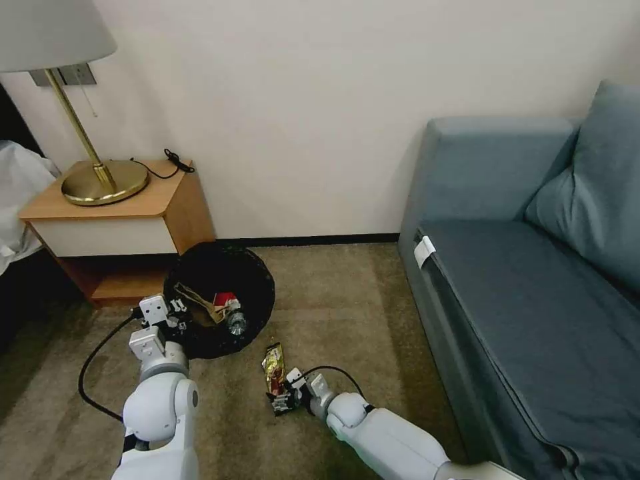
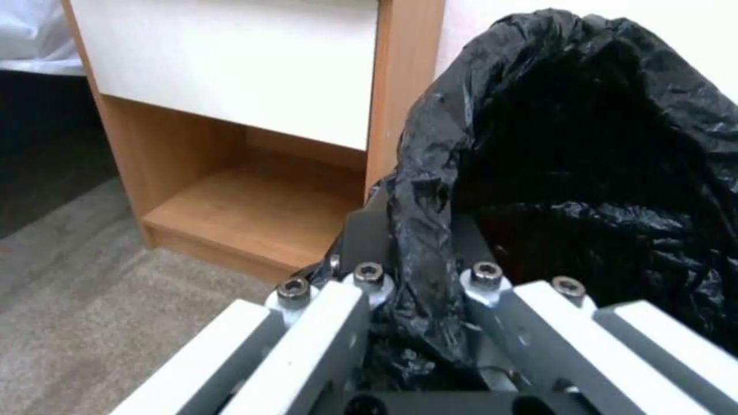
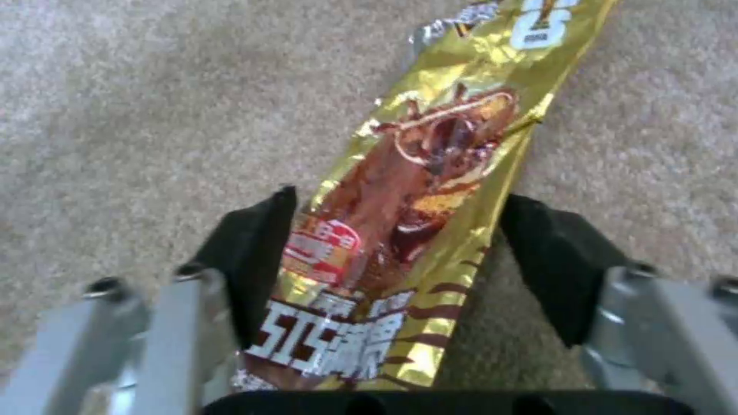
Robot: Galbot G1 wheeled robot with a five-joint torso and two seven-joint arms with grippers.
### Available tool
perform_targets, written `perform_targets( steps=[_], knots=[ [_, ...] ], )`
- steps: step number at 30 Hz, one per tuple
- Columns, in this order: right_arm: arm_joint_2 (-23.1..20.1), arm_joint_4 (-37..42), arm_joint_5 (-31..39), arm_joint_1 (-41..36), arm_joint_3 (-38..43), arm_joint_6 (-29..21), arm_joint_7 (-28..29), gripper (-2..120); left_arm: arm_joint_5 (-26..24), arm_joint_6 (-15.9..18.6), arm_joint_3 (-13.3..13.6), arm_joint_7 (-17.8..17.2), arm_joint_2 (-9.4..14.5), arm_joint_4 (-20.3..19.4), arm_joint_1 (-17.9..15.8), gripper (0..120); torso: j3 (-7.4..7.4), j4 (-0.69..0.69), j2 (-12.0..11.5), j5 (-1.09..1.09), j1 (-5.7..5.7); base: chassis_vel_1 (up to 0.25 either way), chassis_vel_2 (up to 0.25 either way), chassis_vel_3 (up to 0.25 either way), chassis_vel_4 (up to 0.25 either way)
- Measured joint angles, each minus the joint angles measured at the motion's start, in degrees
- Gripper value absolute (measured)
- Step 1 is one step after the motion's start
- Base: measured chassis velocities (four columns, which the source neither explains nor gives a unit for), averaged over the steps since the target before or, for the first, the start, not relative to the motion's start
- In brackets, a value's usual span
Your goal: Pick up the trash bin, then pick up the garbage on the floor and place it into the trash bin.
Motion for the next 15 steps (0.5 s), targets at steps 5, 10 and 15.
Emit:
perform_targets(
  steps=[5,10,15],
  knots=[
    [0.18,-0.19,-0.4,-0.26,0.6,0.24,0.04,50,-0.01,0.0,0.07,0.01,0.0,-0.01,-0.02,4,0.0,0.0,0.0,0.0,0.0,0.0,0.0,0.0,0.0],
    [0.59,-0.49,-0.69,-0.33,1.0,0.45,0.11,33,-0.05,0.0,-0.04,0.01,0.0,-0.02,0.0,4,0.0,0.0,0.0,0.0,0.0,0.0,0.0,0.0,0.0],
    [0.67,-0.49,-1.01,-0.38,1.33,0.74,0.19,17,-0.08,0.0,-0.05,0.01,0.0,-0.02,-0.13,4,0.0,0.0,0.0,0.0,0.0,0.0,0.0,0.0,0.0]
  ],
)
